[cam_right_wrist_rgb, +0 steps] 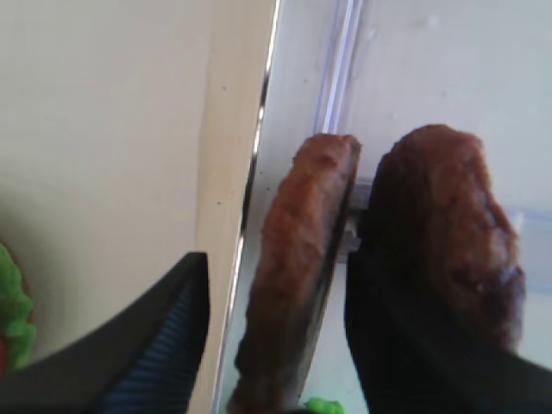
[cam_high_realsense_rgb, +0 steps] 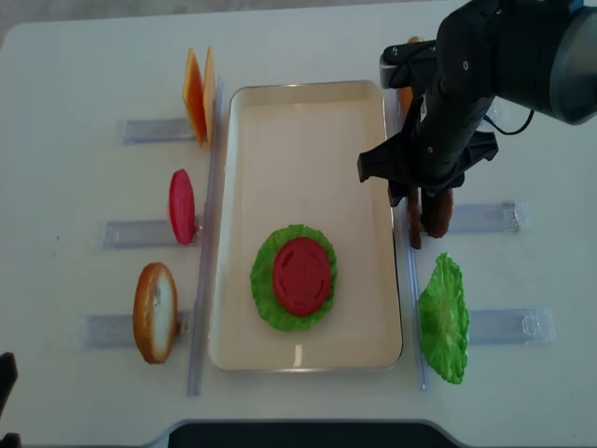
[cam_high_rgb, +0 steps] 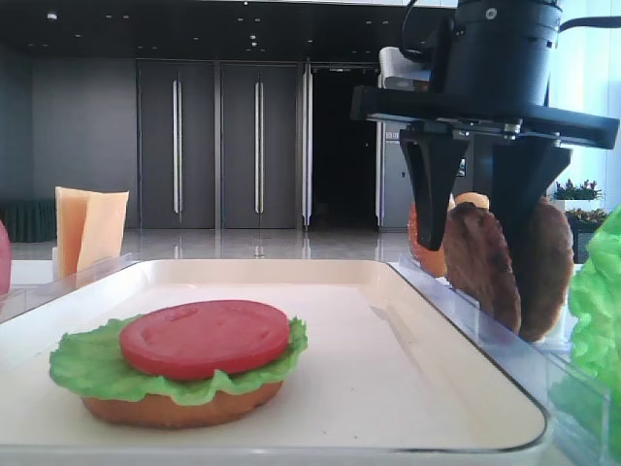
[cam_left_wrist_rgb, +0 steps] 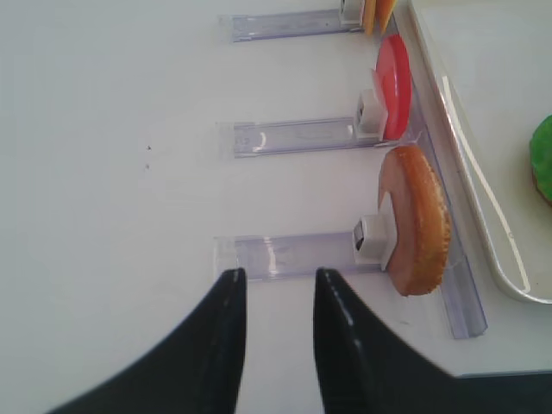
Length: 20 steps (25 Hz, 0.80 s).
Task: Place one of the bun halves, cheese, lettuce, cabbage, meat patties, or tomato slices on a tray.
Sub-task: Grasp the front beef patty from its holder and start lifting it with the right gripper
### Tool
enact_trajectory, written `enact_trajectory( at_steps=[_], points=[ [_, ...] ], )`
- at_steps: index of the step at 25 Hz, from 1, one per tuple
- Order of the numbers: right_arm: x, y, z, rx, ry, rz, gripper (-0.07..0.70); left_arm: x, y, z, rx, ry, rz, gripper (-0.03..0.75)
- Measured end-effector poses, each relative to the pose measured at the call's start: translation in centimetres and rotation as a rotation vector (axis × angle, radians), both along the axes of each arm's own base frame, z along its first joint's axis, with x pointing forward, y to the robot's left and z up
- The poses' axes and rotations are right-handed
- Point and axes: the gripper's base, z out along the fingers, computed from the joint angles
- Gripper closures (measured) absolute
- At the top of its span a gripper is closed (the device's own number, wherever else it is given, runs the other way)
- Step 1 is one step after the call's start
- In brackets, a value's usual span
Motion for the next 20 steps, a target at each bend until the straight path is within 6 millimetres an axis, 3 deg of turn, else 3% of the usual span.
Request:
enact_trajectory(
  at_steps=[5,12,20],
  points=[
    [-0.04,-0.01,-0.08,-0.004,0.007,0.003,0.284,0.00,0.00,0.00,0.000,0.000,0.000,0.504],
    [-0.04,-0.21,-0.14,-0.021,0.013,0.010,0.452,0.00,0.00,0.00,0.000,0.000,0.000,0.504],
    [-0.09,-0.39,0.10,-0.035,0.005,0.018,0.497,0.00,0.00,0.00,0.000,0.000,0.000,0.504]
  ],
)
